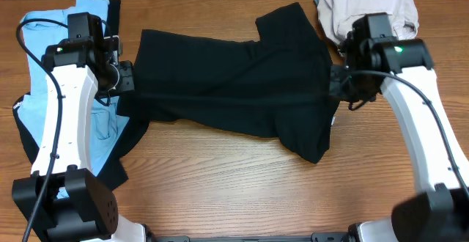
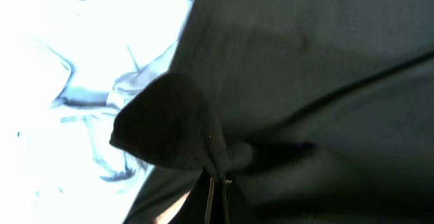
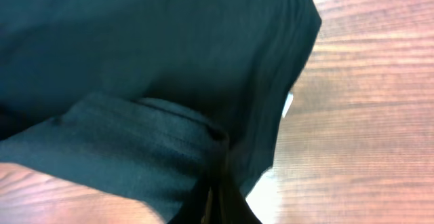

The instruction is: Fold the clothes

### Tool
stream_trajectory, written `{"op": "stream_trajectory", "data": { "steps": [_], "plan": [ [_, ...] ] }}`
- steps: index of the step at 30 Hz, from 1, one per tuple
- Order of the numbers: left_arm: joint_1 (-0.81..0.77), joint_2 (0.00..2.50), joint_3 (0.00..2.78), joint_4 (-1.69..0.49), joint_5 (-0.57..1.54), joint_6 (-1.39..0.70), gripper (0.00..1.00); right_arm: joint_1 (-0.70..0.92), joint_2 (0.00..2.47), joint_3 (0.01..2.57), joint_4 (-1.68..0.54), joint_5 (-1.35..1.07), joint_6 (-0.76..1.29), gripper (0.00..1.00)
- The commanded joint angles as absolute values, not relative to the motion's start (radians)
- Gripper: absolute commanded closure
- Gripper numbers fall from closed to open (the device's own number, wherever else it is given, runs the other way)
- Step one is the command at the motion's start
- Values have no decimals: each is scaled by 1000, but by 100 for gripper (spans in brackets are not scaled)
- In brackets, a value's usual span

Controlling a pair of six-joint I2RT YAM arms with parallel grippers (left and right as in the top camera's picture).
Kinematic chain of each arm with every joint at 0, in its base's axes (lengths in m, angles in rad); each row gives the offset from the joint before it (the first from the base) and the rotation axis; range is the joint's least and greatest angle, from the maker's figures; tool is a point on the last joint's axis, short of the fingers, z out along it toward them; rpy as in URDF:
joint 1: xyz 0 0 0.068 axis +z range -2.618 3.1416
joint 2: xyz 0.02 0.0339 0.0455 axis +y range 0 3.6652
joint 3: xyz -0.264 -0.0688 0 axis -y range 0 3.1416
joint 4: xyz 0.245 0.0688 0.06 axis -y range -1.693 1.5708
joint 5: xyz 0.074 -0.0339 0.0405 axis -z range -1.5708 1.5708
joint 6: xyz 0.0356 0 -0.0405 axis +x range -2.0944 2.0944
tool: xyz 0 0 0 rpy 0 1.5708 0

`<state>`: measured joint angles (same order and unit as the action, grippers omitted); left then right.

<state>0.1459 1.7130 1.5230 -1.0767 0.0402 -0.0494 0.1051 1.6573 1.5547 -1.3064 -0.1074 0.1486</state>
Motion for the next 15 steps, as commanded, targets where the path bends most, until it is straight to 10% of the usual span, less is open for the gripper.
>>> {"op": "stream_trajectory", "data": {
  "steps": [1,15],
  "plan": [
    [149,1707,1473,-1013,26,-56,96,97,1731,1572,-1258,-86,118,96],
    [118,1818,1437,-846,26,-56,96,72,1947,1572,-1041,-83,94,96]
  ]
}}
